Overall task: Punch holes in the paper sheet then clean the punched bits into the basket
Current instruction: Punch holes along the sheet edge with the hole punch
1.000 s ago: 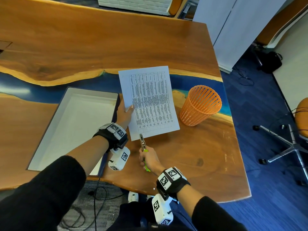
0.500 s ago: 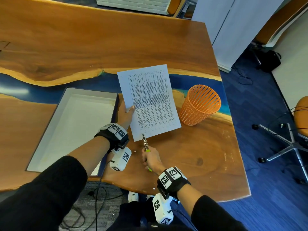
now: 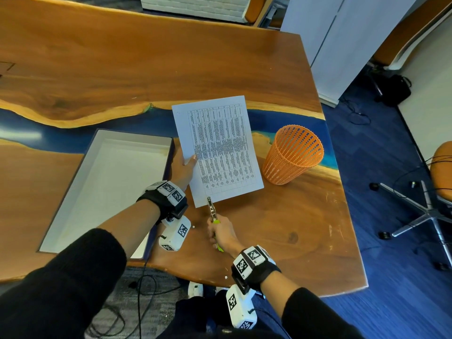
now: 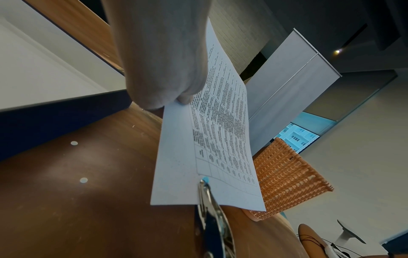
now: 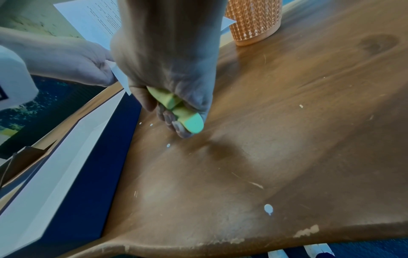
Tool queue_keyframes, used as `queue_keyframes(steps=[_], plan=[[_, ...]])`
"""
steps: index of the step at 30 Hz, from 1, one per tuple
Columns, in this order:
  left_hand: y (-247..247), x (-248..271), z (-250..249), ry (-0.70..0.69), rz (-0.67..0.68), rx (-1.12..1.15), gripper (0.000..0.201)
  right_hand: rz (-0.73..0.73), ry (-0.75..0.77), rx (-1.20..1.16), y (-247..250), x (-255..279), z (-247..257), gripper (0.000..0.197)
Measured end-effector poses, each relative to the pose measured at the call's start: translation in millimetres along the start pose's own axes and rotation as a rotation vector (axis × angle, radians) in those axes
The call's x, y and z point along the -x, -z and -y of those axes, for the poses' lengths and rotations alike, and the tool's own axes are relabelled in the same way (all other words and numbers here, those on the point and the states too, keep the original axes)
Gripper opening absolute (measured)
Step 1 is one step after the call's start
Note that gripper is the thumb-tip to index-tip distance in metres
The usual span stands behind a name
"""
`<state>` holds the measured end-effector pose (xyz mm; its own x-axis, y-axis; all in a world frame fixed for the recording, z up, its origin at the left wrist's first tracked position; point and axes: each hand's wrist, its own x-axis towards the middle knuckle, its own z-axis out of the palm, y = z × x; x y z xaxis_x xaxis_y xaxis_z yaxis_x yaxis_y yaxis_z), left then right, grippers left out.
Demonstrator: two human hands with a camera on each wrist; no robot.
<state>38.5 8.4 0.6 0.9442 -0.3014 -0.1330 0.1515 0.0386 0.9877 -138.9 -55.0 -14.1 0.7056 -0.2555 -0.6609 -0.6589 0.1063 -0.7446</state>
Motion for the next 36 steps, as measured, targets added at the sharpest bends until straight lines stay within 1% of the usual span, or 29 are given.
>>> queue_keyframes(steps=[3,7,9,11,12,13,18,20,21,24,27,30,33,36], plan=[[1,1,0,-0.006,0.002,0.001,0.048,0.006,0.017,0.008,0,-1,-1,0.030],[1,0,-1,0.024,0.001,-0.013,0.044,0.029,0.064,0.051,-1,0,-2,0.031],[1,0,-3,0.013,0.000,-0.018,0.044,0.036,0.100,0.067,-1,1,-1,0.028],[1,1,-4,-0.010,-0.002,-0.032,0.046,0.032,0.148,0.080,-1,4,1,0.020],[1,1,-5,-0.019,-0.005,-0.036,0.047,0.026,0.172,0.079,-1,6,1,0.020],[1,1,-5,-0.024,-0.009,-0.039,0.048,0.022,0.189,0.069,-1,6,1,0.026],[3,1,-7,-0.015,-0.022,-0.037,0.047,0.011,0.262,-0.016,1,10,0,0.068],[2,2,-8,-0.018,-0.022,-0.056,0.046,0.017,0.283,-0.014,1,10,1,0.078],[1,2,-9,-0.019,-0.023,-0.056,0.046,0.029,0.290,-0.009,2,10,1,0.080],[2,3,-10,-0.011,-0.020,-0.048,0.046,0.053,0.333,0.017,5,10,1,0.076],[3,4,-9,-0.005,-0.017,-0.040,0.047,0.008,0.363,0.024,6,10,-1,0.074],[2,5,-11,-0.011,-0.026,-0.037,0.047,-0.013,0.383,0.006,6,9,-3,0.076],[4,4,-11,-0.022,-0.021,-0.039,0.046,-0.001,0.379,-0.029,7,8,-4,0.077],[6,4,-11,-0.019,-0.031,-0.043,0.049,0.003,0.374,-0.035,7,5,-5,0.072]])
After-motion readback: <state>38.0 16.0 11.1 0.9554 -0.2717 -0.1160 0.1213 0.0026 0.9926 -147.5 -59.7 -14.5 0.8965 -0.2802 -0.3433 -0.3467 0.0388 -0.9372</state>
